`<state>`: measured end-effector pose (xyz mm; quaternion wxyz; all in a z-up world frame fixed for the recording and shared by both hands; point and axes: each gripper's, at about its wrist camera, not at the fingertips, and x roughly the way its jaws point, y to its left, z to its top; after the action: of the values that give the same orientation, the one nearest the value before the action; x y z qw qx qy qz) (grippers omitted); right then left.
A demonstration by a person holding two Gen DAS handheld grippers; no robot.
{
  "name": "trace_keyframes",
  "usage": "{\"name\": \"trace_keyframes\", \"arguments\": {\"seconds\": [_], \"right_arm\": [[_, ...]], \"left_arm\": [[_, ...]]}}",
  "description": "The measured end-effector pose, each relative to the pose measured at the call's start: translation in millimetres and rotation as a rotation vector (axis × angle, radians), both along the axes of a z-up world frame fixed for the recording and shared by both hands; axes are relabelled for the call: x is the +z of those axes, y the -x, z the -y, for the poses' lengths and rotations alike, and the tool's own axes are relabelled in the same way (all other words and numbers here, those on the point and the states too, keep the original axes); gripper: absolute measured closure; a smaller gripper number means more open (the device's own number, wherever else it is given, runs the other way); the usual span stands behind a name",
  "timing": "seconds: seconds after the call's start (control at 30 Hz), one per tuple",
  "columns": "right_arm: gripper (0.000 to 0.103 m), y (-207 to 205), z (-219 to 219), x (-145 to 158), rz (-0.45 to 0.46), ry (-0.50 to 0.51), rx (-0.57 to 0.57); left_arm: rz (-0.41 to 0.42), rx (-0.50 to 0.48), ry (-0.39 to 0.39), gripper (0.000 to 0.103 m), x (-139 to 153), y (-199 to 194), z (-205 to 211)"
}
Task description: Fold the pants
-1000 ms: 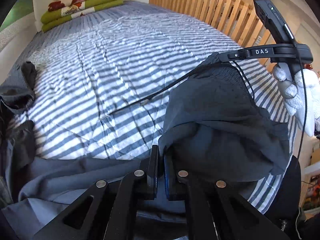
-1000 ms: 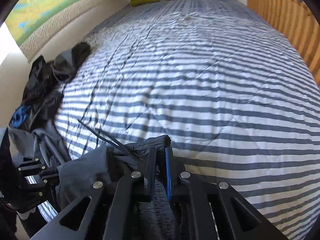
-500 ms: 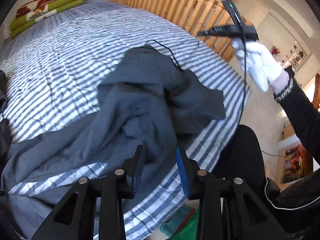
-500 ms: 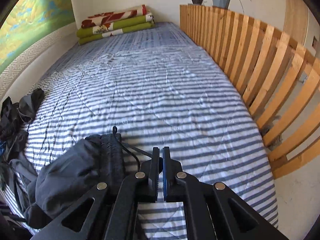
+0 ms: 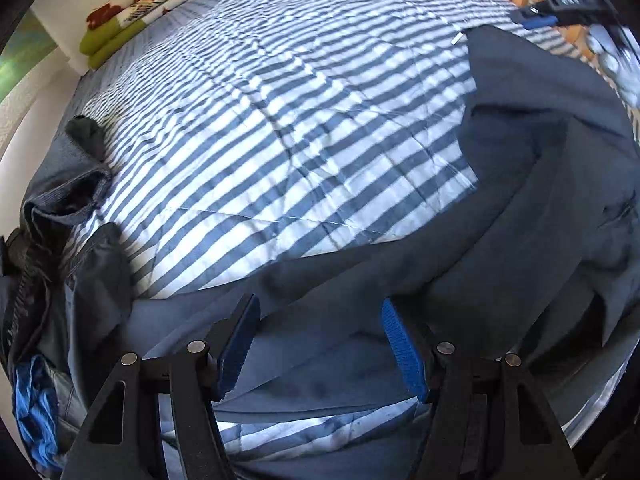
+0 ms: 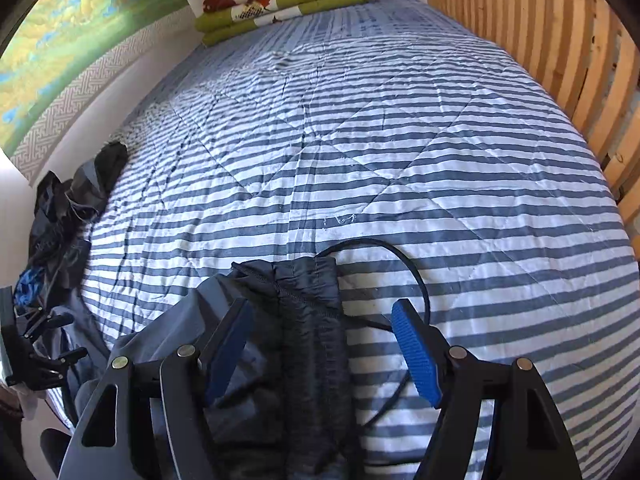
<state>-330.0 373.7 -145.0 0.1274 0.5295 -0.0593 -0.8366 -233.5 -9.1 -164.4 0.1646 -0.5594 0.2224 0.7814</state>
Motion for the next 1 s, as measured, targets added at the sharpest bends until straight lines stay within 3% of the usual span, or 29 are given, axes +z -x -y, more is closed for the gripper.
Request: {"name": "trace_keyframes", "arguments": {"seconds": [0.17,0.2,0.23,0.3,0.33,0.37,0.47,0.53,0.63,0.77,0.9,1.0], "right_arm": [[0.035,28.8,14.4,-32.0,0.087,0.032,-0.004],[0.035,32.3,16.8,-36.4,0.099,0.034,-0.006],[0.035,34.6,19.2,-40.3,0.109,0.039,-0.007],[0.035,35.1,23.3,-48.1,0.137,0.065,-0.002],[0.040,33.1,26.3,-50.1,0.140,0.059,-0.008],[0.056,29.9,29.5,-50.0,0.125,0.029,-0.011],[0.061,17.1,34.4,-38.6,0.065,-0.005,0.008],[0.063,6.2,29.2,-21.7,0.018,0.001,-0.008],[0.064,-9.1,12.6,10.4,-0.060,0.024,-0.053],[0.065,-21.9,-12.2,59.6,-0.203,-0.033,-0.139],[0.067,-19.7,-38.1,107.9,-0.356,-0.101,-0.243],[0.067,-0.7,-59.3,131.0,-0.394,-0.127,-0.297]], "left_arm": [[-0.023,-0.020,0.037,0.034,-16.3,7.1,-20.7],[-0.026,-0.019,0.017,0.048,-16.1,8.9,-22.2],[-0.011,-0.019,-0.014,0.076,-16.3,10.6,-22.4],[-0.005,-0.002,-0.032,0.098,-16.3,9.0,-22.9],[-0.017,0.000,-0.031,0.100,-14.4,6.8,-22.0],[-0.022,0.014,-0.048,0.100,-10.7,4.5,-19.6],[-0.057,0.068,-0.130,0.100,14.0,-1.7,-2.3],[-0.088,0.116,-0.180,0.100,35.9,-1.2,14.9],[-0.173,0.190,-0.178,0.100,71.0,6.9,41.9],[-0.290,0.265,-0.192,0.100,121.9,37.2,73.6],[-0.375,0.263,-0.185,0.100,162.6,71.1,72.3],[-0.402,0.236,-0.177,0.100,181.4,106.1,56.1]]}}
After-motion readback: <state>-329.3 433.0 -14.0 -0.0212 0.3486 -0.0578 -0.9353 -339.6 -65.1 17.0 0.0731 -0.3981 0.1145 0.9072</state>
